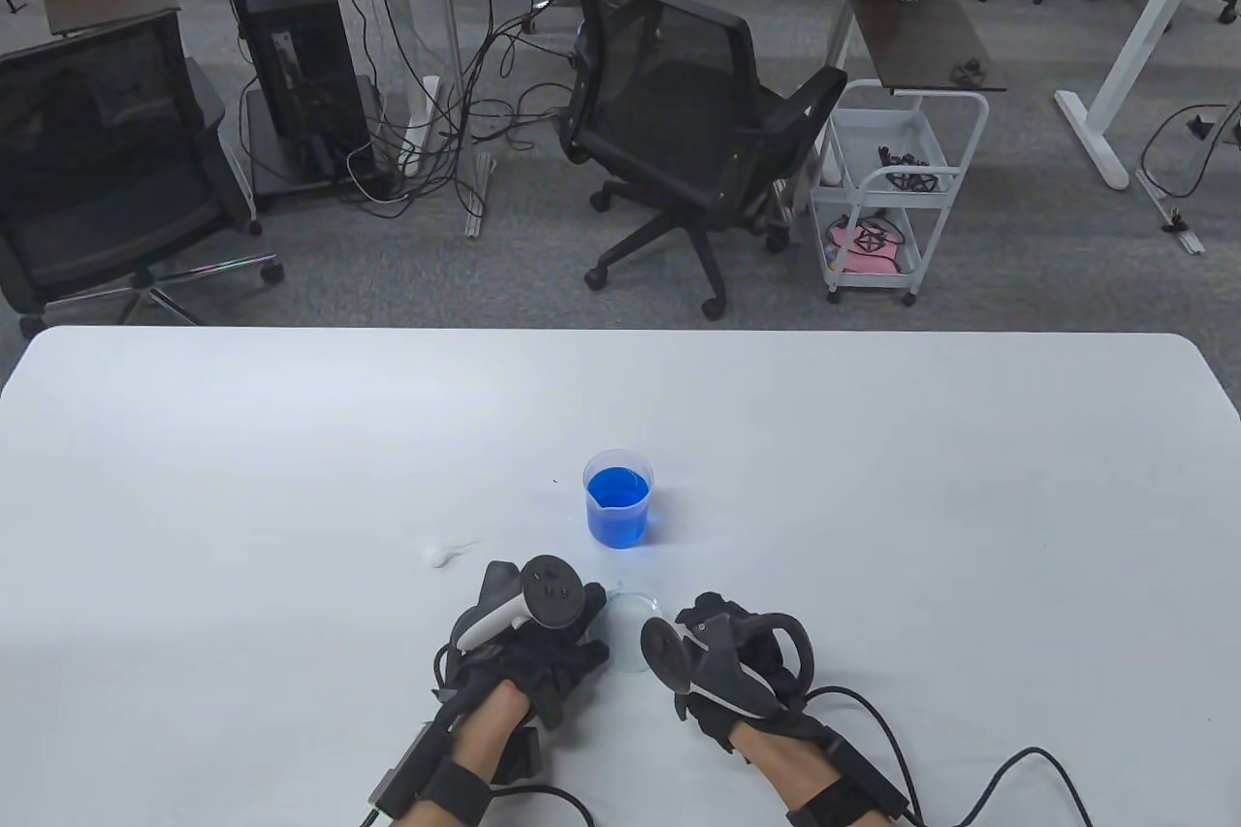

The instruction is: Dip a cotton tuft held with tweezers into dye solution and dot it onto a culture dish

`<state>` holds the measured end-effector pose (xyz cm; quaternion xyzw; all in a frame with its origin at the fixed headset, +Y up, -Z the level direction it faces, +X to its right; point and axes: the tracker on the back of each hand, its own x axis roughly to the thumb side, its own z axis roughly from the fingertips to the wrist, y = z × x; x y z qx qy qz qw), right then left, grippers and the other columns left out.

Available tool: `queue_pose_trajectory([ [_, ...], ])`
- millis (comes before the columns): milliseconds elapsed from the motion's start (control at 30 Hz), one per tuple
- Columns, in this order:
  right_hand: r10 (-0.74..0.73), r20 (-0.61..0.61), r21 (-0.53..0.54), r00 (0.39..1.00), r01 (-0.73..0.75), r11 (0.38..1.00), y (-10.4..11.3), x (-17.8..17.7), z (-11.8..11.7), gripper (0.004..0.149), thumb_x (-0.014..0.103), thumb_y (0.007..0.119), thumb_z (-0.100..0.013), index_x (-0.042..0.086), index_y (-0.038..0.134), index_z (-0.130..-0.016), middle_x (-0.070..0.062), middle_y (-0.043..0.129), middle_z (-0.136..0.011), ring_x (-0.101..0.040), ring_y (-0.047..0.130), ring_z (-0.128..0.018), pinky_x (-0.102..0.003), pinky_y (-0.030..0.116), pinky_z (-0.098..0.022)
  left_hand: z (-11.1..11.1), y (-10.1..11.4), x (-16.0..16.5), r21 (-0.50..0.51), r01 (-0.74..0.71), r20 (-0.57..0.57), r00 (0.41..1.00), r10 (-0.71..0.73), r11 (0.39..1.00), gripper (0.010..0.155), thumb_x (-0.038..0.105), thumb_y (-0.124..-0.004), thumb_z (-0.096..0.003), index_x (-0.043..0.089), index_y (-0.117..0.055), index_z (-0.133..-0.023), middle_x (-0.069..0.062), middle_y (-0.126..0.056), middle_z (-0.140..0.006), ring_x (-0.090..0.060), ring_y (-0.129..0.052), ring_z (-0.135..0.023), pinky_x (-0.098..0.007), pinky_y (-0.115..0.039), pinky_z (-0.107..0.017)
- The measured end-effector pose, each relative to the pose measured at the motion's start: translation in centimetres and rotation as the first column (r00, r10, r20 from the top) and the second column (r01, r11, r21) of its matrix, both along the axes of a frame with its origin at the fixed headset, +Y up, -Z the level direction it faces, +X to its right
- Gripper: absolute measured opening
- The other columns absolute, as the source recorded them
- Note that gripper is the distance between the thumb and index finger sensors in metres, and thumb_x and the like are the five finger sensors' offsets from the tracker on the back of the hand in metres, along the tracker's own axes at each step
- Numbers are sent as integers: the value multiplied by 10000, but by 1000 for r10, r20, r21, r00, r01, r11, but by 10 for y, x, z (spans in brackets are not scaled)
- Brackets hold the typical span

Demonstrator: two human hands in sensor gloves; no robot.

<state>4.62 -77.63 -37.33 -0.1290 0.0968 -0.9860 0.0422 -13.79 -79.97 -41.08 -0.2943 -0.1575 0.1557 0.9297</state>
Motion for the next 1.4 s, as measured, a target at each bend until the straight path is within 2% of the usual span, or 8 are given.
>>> queue_pose_trajectory([
  [133,5,-2,-3,1000,-5,1000,-2,-1,-2,406,283,916,-263,-7,1066,-504,-243,1018,-546,-154,962,-175,-304,870,-36,0,0,0,1,2,1,1000,-2,1000,697,426,-624,-630,257,-197,-1154,-207,-50,-1222,-522,-38,-1048,-773,-116,-654],
  [367,-50,-16,23,999,50,998,13,3,9,407,284,917,-263,-9,1067,-503,-243,1018,-546,-155,962,-174,-304,869,-35,0,0,0,0,2,0,1000,-2,1000,696,426,-625,-631,258,-197,-1154,-206,-49,-1222,-521,-37,-1048,-772,-118,-655],
  [600,2,-26,-21,1000,-3,1000,-2,-5,5,407,285,916,-264,-8,1067,-504,-242,1018,-547,-153,962,-175,-302,870,-36,0,0,0,2,6,0,1000,-6,1000,698,427,-624,-629,258,-197,-1154,-206,-51,-1223,-522,-42,-1050,-773,-121,-655],
  [833,-58,-34,13,998,58,998,16,0,13,407,285,916,-263,-8,1067,-502,-243,1018,-546,-153,962,-173,-302,870,-35,0,0,1,1,2,0,1000,-2,1000,696,427,-624,-630,257,-197,-1153,-207,-49,-1221,-520,-37,-1048,-772,-120,-655],
  [933,-59,-50,11,997,60,998,17,-3,17,408,285,916,-264,-10,1067,-503,-243,1017,-547,-154,962,-174,-302,869,-36,0,0,1,-1,-1,0,1000,1,1000,697,427,-624,-631,257,-196,-1153,-205,-48,-1221,-518,-34,-1047,-771,-120,-656],
  [1200,-7,-58,-34,998,5,999,0,-11,11,410,286,916,-263,-9,1066,-505,-241,1017,-548,-154,962,-174,-302,870,-36,0,0,0,1,-4,1,1000,4,1000,697,426,-624,-630,257,-196,-1154,-206,-47,-1220,-520,-33,-1045,-772,-122,-655],
  [1400,-61,-40,11,997,61,998,13,-11,5,407,286,916,-263,-6,1067,-502,-241,1018,-546,-153,962,-173,-302,870,-35,0,0,0,1,-5,2,1000,5,1000,698,425,-625,-630,255,-196,-1154,-209,-47,-1219,-521,-33,-1043,-771,-123,-655],
])
